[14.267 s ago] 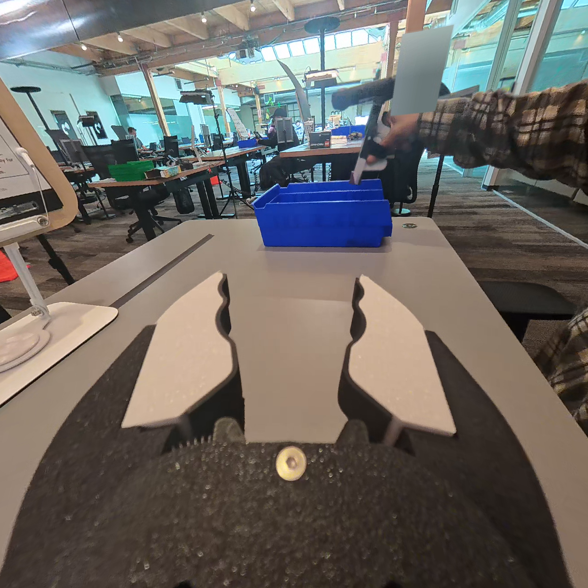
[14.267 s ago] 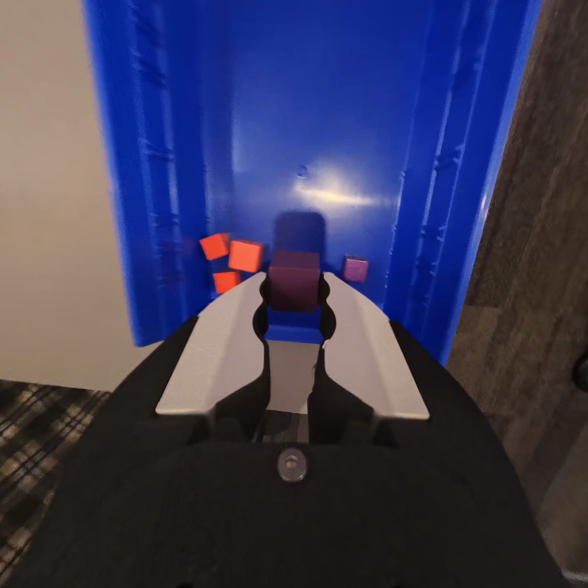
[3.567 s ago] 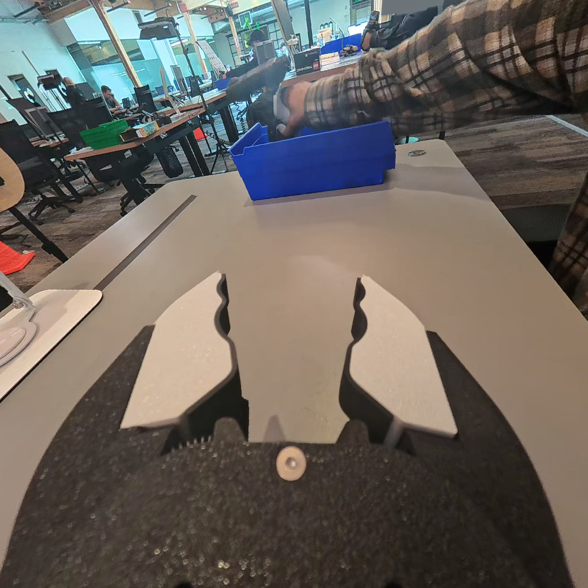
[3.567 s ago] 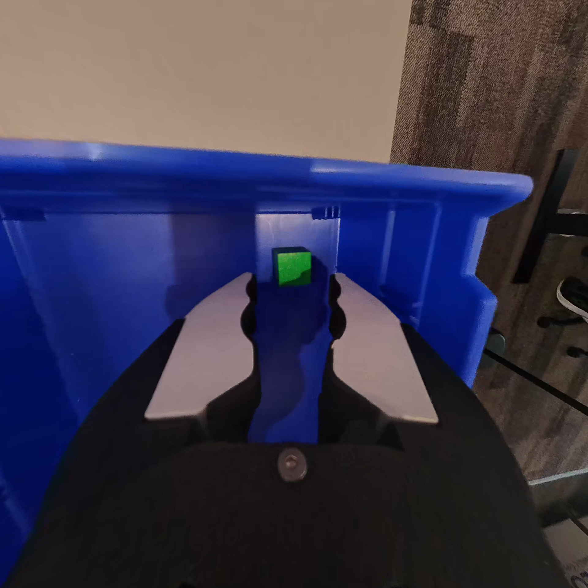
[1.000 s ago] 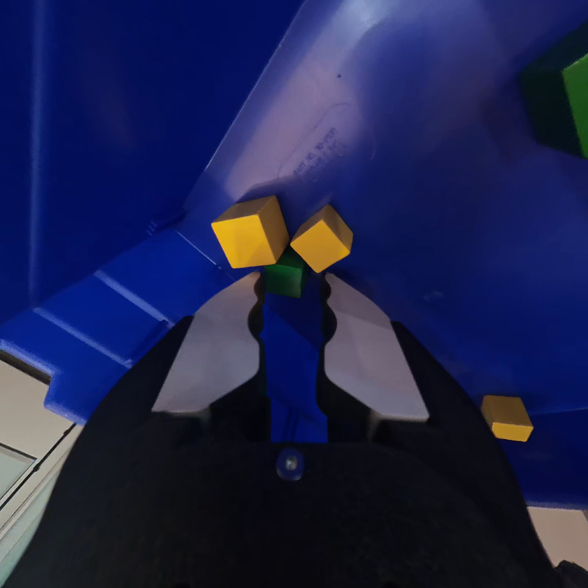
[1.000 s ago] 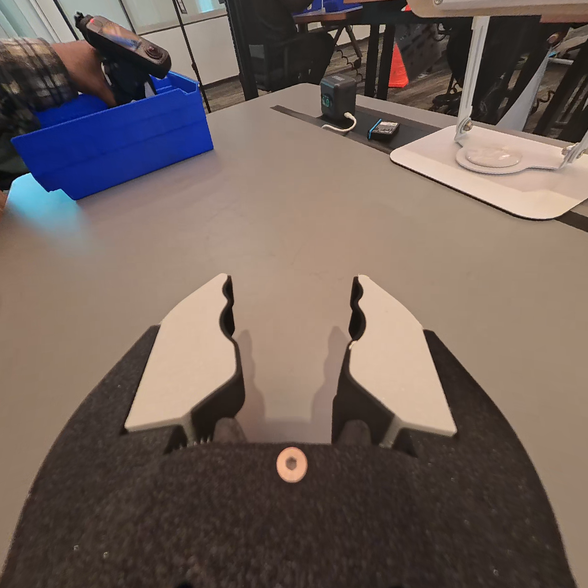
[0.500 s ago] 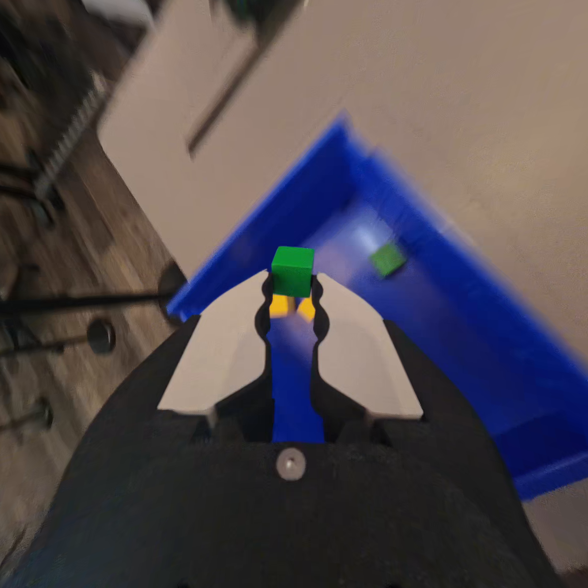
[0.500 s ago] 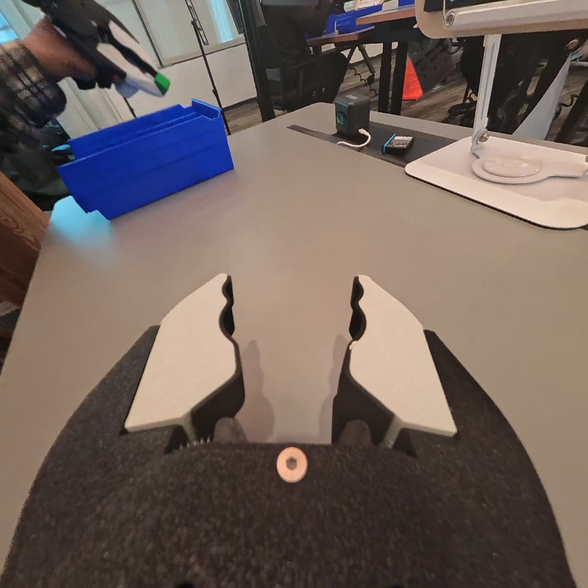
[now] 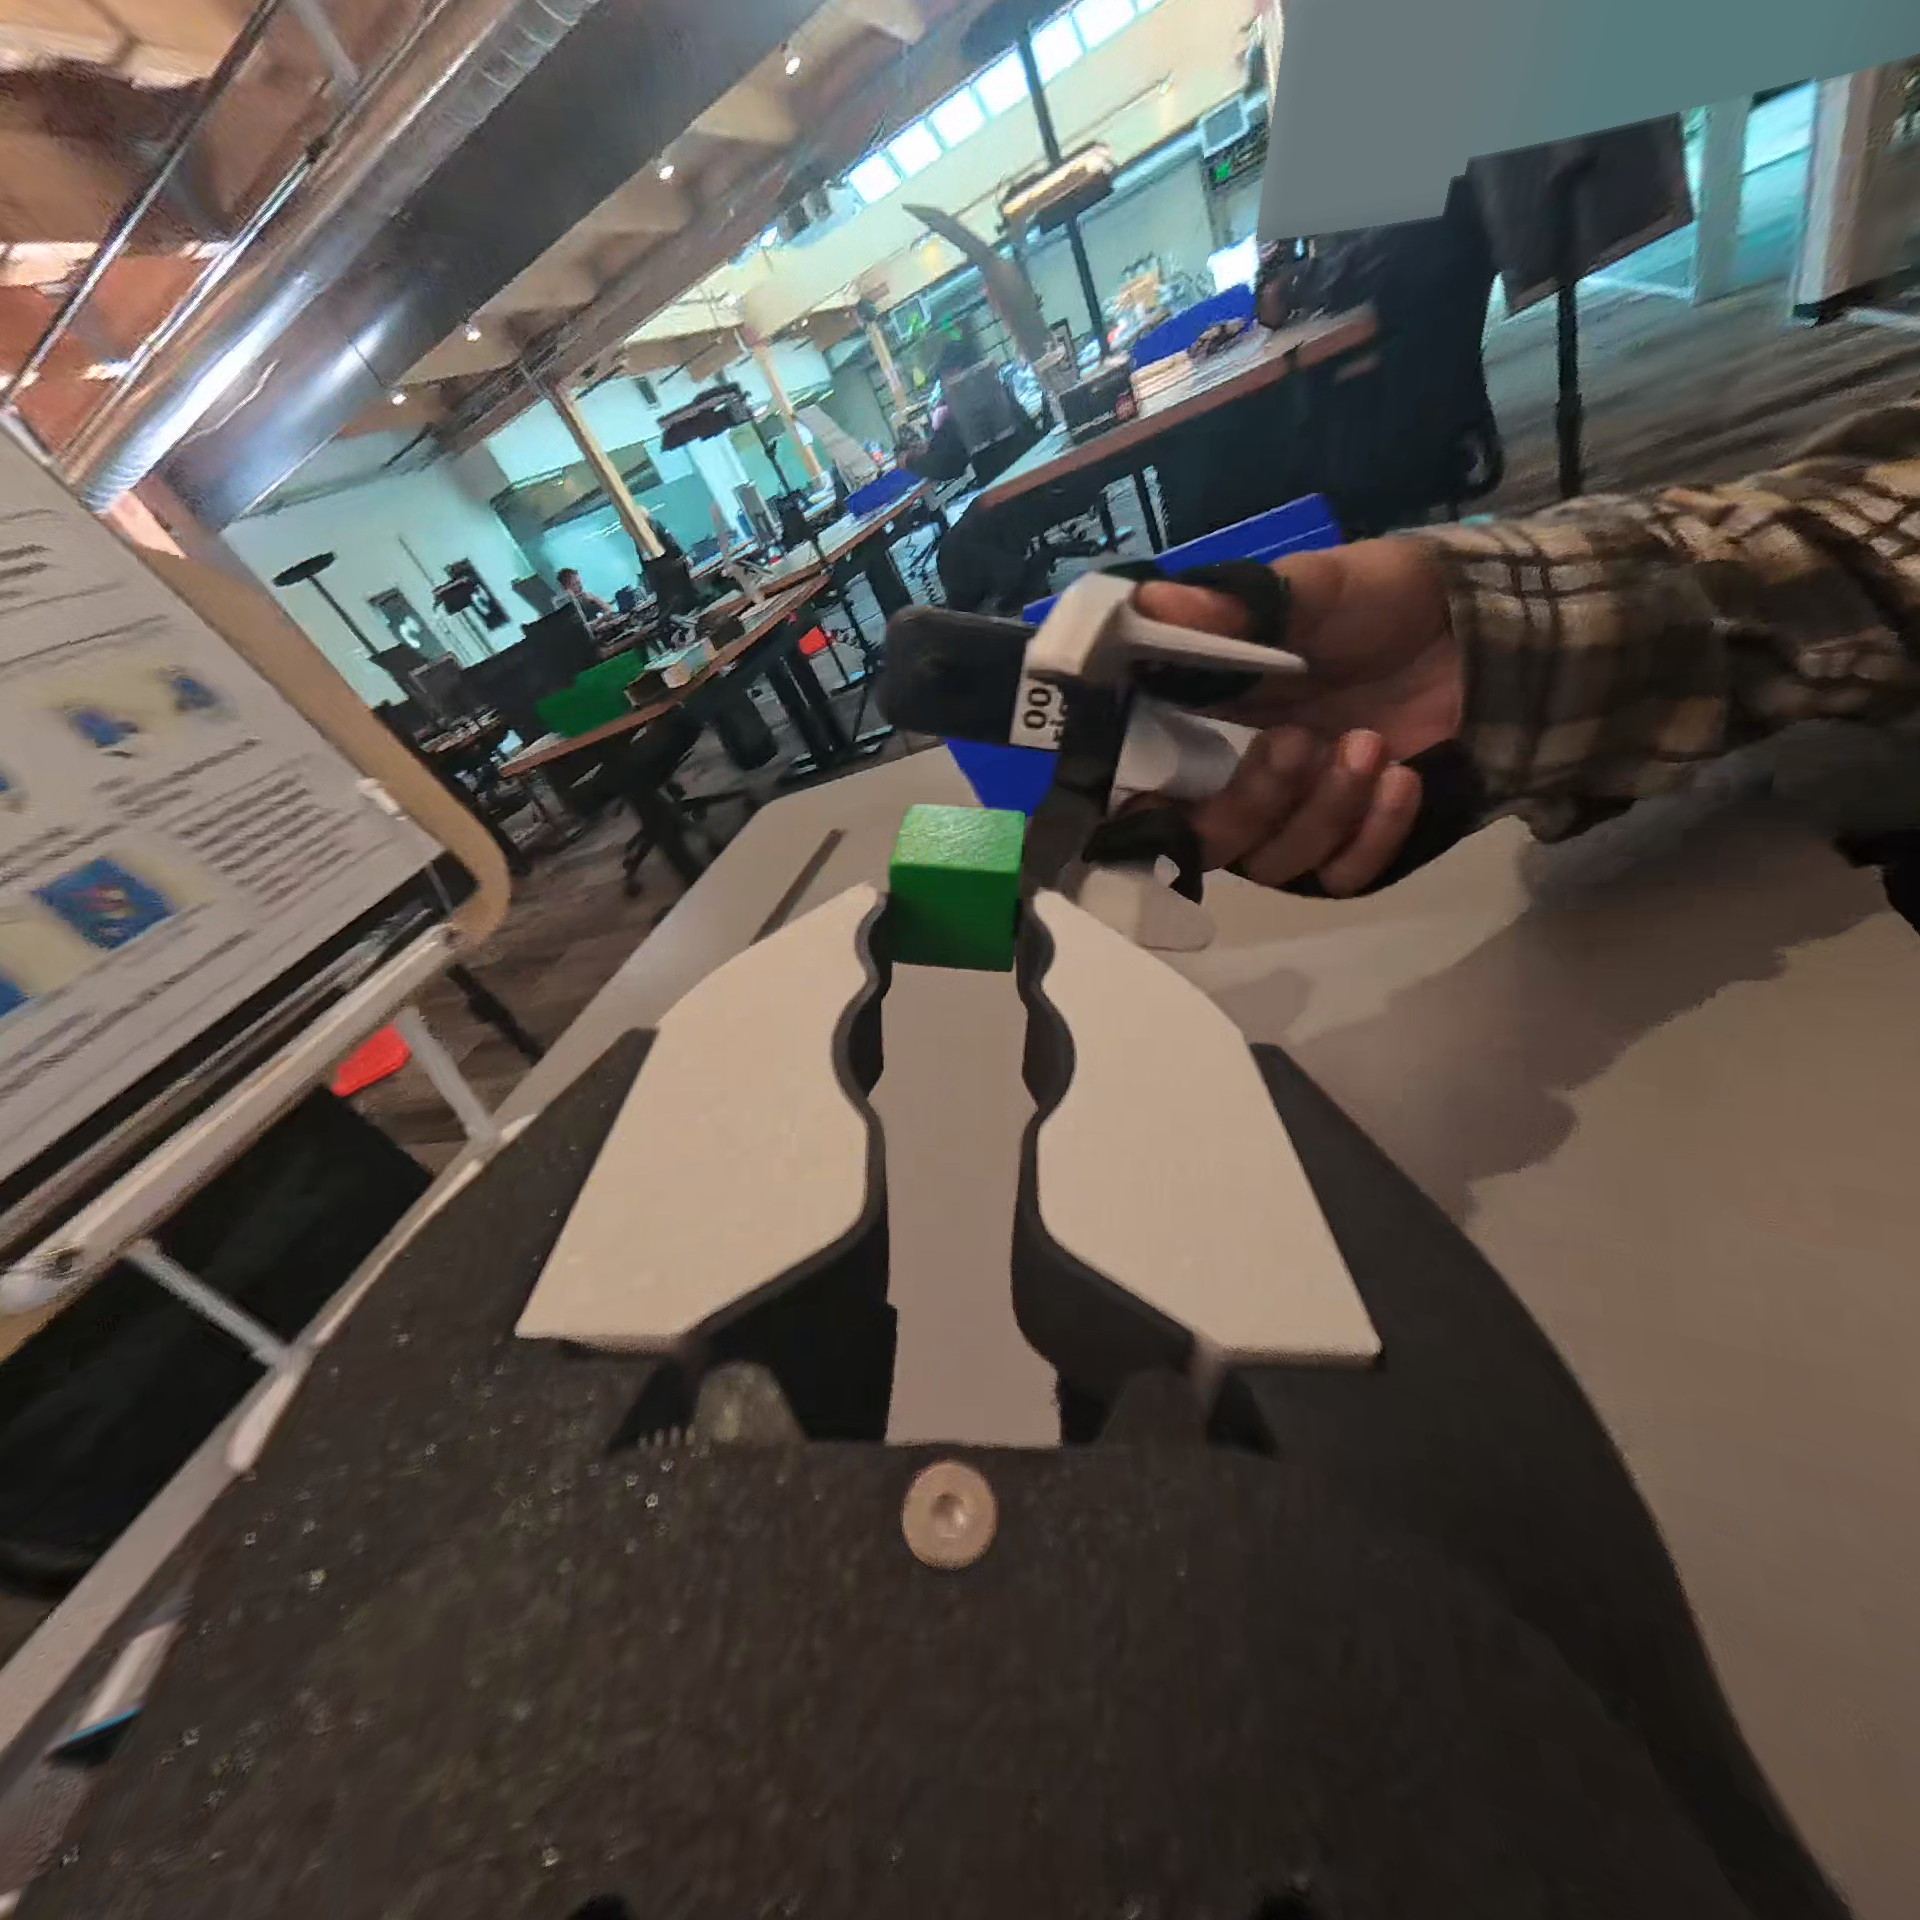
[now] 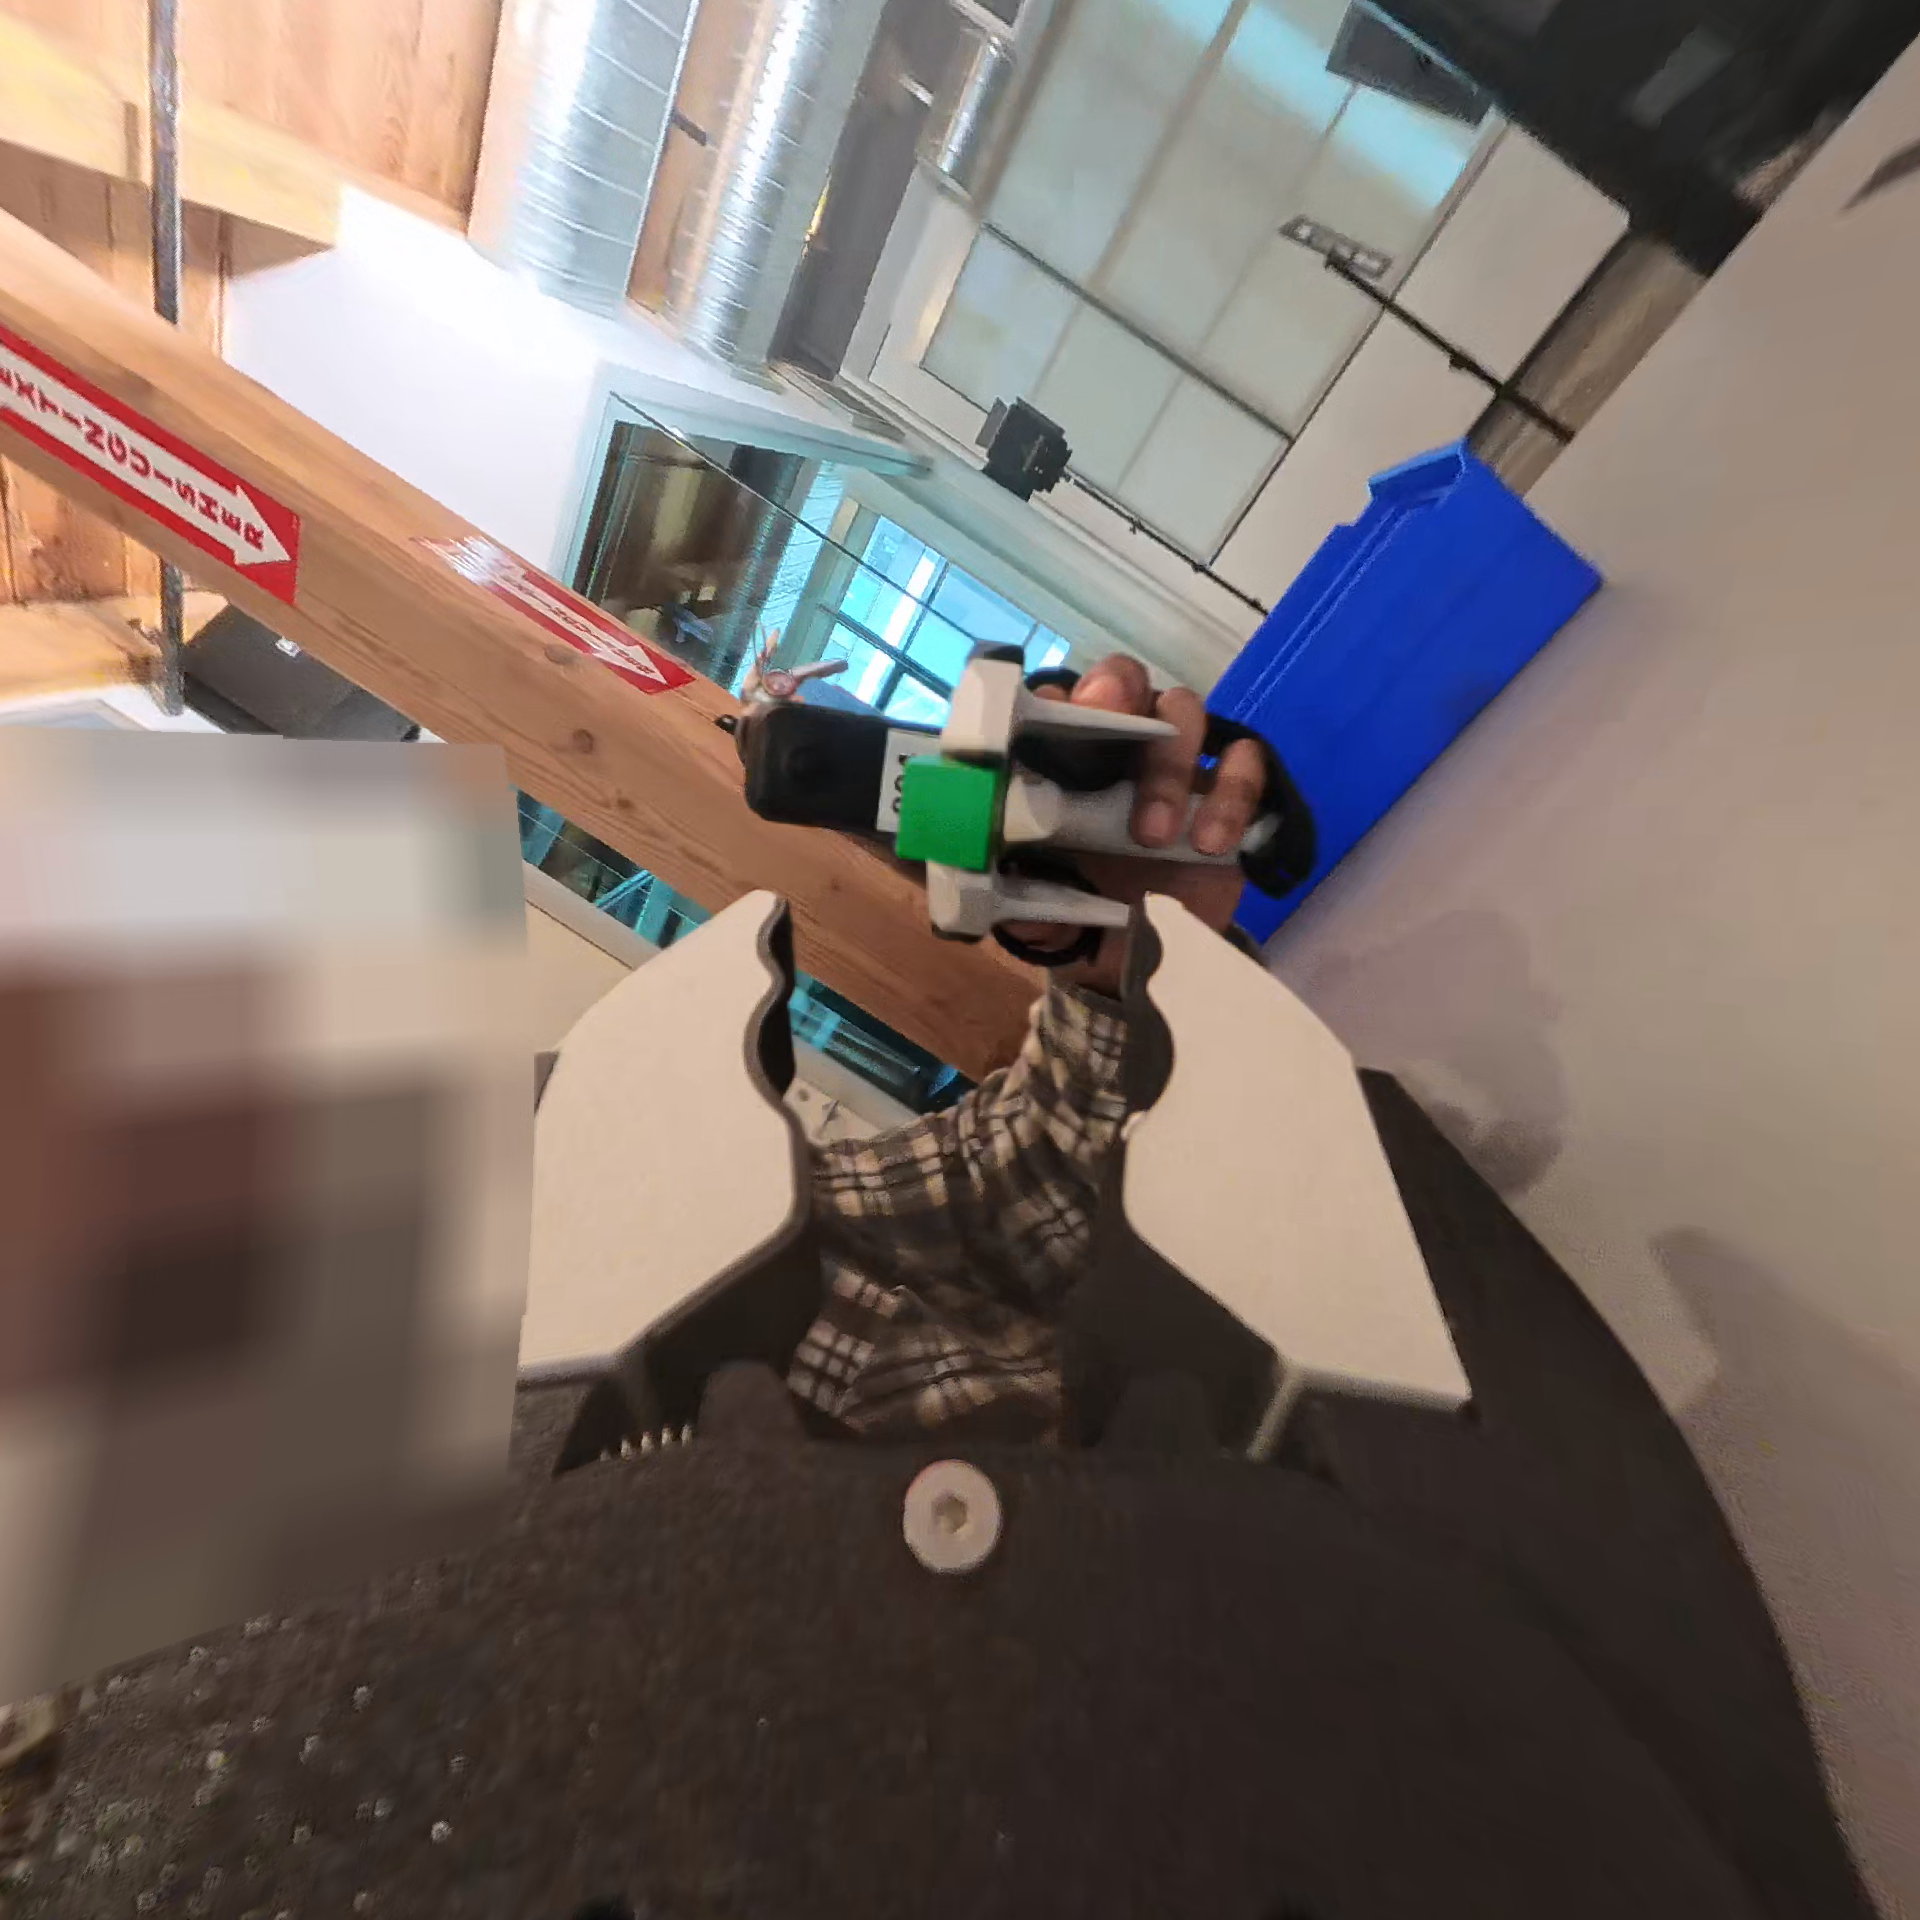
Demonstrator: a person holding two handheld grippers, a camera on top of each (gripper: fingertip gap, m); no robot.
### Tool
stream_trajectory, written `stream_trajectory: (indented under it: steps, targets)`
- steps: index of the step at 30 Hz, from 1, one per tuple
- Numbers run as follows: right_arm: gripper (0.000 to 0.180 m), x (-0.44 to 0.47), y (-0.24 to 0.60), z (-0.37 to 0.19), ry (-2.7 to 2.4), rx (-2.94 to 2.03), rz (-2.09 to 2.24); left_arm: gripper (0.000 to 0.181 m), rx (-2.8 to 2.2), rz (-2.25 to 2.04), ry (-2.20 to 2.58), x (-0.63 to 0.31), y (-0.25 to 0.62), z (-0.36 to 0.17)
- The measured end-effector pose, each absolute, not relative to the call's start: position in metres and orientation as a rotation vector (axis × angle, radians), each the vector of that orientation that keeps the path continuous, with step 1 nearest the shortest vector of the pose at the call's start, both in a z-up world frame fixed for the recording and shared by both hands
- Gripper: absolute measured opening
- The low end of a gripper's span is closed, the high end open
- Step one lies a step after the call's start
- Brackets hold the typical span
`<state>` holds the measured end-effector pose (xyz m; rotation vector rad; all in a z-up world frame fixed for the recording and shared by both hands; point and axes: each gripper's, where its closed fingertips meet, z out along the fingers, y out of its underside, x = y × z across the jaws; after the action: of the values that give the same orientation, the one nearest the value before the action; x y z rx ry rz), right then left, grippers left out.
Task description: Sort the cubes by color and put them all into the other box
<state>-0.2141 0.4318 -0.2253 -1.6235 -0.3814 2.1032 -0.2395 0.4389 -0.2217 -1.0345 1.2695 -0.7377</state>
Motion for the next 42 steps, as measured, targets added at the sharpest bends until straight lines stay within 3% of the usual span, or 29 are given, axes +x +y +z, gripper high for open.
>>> stream_trajectory:
  steps: [9,12,15,17,18,21,24,31,42]
  targets:
    - [0.051,-0.239,0.422,-0.246,-0.381,-1.792,2.163,0.022,-1.036,-0.751,1.328,-0.221,0.428,-0.25]
    - [0.022,-0.247,0.419,-0.243,-0.414,-1.774,2.201,0.022,-1.041,-0.727,1.33,-0.222,0.428,-0.252]
    - [0.022,-0.245,0.42,-0.244,-0.448,-1.803,2.136,0.022,-1.054,-0.753,1.32,-0.222,0.427,-0.252]
    - [0.022,-0.234,0.423,-0.24,-0.47,-1.811,2.067,0.032,-1.085,-0.818,1.306,-0.22,0.425,-0.253]
    - [0.022,-0.223,0.426,-0.235,-0.467,-1.811,2.034,0.045,-1.104,-0.849,1.295,-0.219,0.424,-0.253]
    - [0.022,-0.171,0.44,-0.224,-0.465,-1.9,1.813,0.077,-1.176,-0.911,1.273,-0.214,0.426,-0.259]
    - [0.022,-0.081,0.468,-0.217,-0.462,-2.069,1.337,0.09,-1.226,-0.924,1.28,-0.209,0.427,-0.267]
    - [0.022,0.206,0.518,-0.24,-0.237,-2.475,0.079,0.083,-1.237,-0.875,1.354,-0.198,0.421,-0.286]
    - [0.023,0.313,0.506,-0.37,-0.079,-2.939,-0.189,0.071,-1.273,-0.867,1.406,-0.191,0.421,-0.305]
